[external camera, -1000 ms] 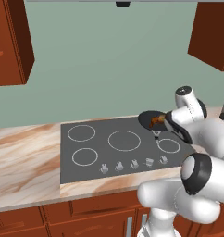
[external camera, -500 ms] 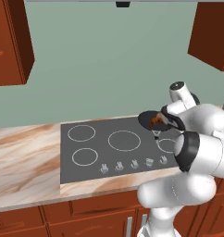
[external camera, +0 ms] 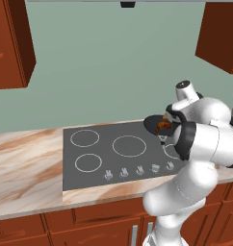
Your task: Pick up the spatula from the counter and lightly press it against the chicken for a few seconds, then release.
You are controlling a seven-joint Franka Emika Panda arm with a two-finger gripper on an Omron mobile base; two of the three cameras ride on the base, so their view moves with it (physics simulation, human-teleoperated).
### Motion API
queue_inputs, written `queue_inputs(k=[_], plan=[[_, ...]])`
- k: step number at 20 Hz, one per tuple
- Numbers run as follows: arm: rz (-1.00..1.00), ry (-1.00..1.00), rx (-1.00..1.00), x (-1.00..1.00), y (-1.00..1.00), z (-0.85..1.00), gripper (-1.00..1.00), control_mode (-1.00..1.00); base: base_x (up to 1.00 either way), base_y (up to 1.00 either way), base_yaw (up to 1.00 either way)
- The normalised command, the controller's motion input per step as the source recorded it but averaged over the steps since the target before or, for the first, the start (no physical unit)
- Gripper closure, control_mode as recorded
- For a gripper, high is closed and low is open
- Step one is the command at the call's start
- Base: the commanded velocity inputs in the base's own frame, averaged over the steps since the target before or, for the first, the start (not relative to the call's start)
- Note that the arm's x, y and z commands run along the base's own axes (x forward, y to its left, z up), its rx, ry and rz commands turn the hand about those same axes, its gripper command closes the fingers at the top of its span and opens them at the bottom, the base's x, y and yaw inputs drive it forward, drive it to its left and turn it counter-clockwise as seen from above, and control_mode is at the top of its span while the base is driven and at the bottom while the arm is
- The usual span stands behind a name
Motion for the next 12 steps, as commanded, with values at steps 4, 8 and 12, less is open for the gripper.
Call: queue_inputs(k=[4,8,12], plan=[[0.00,0.00,0.00,0.18,-0.07,-0.14,1.00,-1.00,0.00,0.00,0.00],[0.00,0.00,0.00,0.15,-0.04,-0.22,1.00,-1.00,0.00,0.00,0.00],[0.00,0.00,0.00,0.23,0.00,-0.20,1.00,-1.00,0.00,0.00,0.00]])
